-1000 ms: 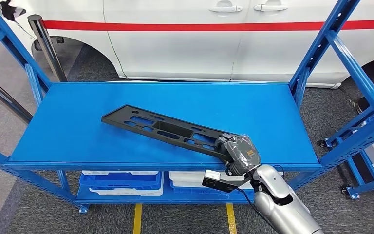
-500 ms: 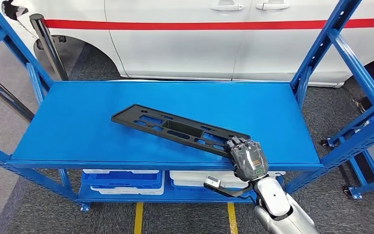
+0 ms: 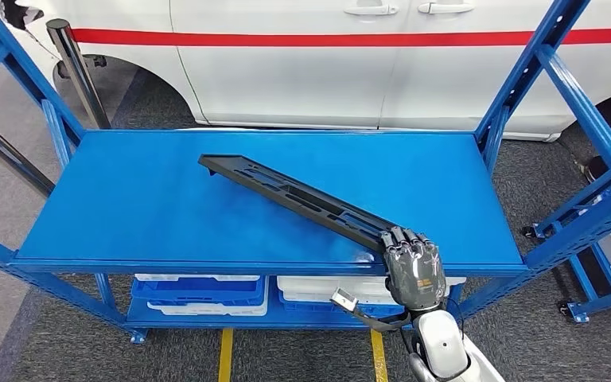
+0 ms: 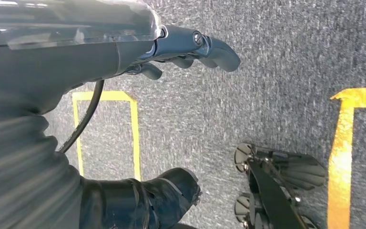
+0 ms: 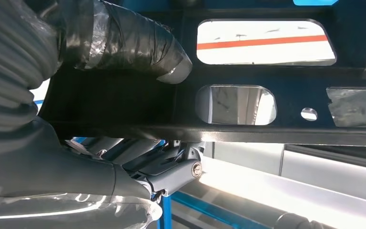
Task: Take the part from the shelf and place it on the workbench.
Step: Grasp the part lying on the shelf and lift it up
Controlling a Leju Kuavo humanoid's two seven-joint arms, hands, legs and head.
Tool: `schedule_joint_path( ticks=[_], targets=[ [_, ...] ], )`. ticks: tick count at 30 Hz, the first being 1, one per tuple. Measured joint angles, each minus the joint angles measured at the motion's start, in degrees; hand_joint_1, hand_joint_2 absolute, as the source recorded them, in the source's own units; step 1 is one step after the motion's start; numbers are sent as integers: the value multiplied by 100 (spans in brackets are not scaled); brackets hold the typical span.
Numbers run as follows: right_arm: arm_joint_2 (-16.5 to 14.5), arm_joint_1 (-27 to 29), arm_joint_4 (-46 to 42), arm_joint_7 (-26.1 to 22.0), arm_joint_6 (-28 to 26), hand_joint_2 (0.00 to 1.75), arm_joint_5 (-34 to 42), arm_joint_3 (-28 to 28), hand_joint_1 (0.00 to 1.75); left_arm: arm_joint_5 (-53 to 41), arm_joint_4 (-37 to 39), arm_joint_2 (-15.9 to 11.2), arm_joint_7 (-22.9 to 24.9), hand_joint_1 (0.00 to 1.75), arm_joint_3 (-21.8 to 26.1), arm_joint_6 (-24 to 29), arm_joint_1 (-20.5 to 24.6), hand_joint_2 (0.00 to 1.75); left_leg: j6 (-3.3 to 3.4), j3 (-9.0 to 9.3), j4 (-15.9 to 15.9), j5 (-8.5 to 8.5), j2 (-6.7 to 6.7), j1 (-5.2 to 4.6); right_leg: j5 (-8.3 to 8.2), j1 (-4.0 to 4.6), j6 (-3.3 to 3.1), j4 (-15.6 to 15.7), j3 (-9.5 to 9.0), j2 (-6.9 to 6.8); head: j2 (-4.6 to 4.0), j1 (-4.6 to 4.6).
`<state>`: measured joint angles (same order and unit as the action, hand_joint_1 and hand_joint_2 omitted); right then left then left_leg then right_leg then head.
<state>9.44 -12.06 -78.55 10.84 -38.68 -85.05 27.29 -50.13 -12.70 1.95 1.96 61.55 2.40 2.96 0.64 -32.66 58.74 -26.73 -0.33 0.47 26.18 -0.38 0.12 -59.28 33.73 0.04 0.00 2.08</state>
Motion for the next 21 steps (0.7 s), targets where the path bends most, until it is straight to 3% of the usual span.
schedule_joint_path(
  ticks=[2,3,5,6,7,8,9,12,13,16,17,18,21],
  targets=[
    [8,64,-69,70,-3,175,-3,-39,173,-19,0,11,8,0,0,-3,6,175,92,-31,-37,67,21,17,116,-12,58,-89,40,2,0,2],
    [24,96,-107,128,-3,175,-4,-56,173,-31,0,19,11,0,0,-5,9,175,142,-59,-57,107,33,28,293,-18,81,-266,106,2,0,3],
    [71,138,-177,275,-6,175,-4,-72,173,-54,0,32,15,0,0,-19,15,175,199,-151,-52,171,48,18,790,-34,116,-924,335,0,0,6],
    [101,149,-205,351,-10,175,-4,-73,173,-65,0,35,17,0,0,-26,16,175,208,-206,-39,202,51,11,980,-38,131,-1274,440,0,0,4],
    [132,157,-225,425,-14,175,-4,-73,173,-73,0,38,21,0,0,-34,16,175,208,-261,-26,233,54,4,1066,-40,141,-1498,479,0,0,5],
    [170,162,-238,493,-18,175,-4,-73,173,-79,0,42,25,0,0,-43,16,175,203,-314,-13,265,54,1,1030,-40,144,-1512,411,-1,0,4],
    [207,164,-253,555,-19,175,-4,-73,173,-87,0,45,30,0,0,-51,16,175,192,-362,-1,298,54,-1,906,-40,140,-1312,236,-1,0,5],
    [314,151,-320,711,-19,175,-6,-70,173,-98,0,63,39,0,0,-68,24,175,123,-471,25,402,49,-12,560,-18,88,-183,-496,2,0,2],
    [339,144,-344,752,-20,175,-7,-67,173,-99,0,67,42,0,0,-70,27,175,90,-484,25,441,48,-17,526,-1,66,25,-604,6,0,4],
    [379,102,-369,849,-28,175,-8,-40,173,-99,0,76,44,0,3,-73,28,175,-20,-512,0,550,34,-18,422,12,-28,98,-532,-3,0,9],
    [389,85,-368,869,-30,175,-8,-20,173,-98,1,80,44,0,5,-77,25,175,-55,-549,44,474,25,-14,366,-1,-80,107,-478,-15,0,6],
    [395,72,-368,882,-30,175,-8,1,173,-98,1,84,45,0,7,-80,22,175,-88,-603,181,285,16,-10,300,-17,-130,121,-414,-27,0,5],
    [401,60,-368,907,-30,175,-9,54,173,-98,0,92,46,0,8,-85,21,175,-155,-833,1149,-561,12,7,106,-5,-197,107,-169,-39,0,-1]
  ],
)
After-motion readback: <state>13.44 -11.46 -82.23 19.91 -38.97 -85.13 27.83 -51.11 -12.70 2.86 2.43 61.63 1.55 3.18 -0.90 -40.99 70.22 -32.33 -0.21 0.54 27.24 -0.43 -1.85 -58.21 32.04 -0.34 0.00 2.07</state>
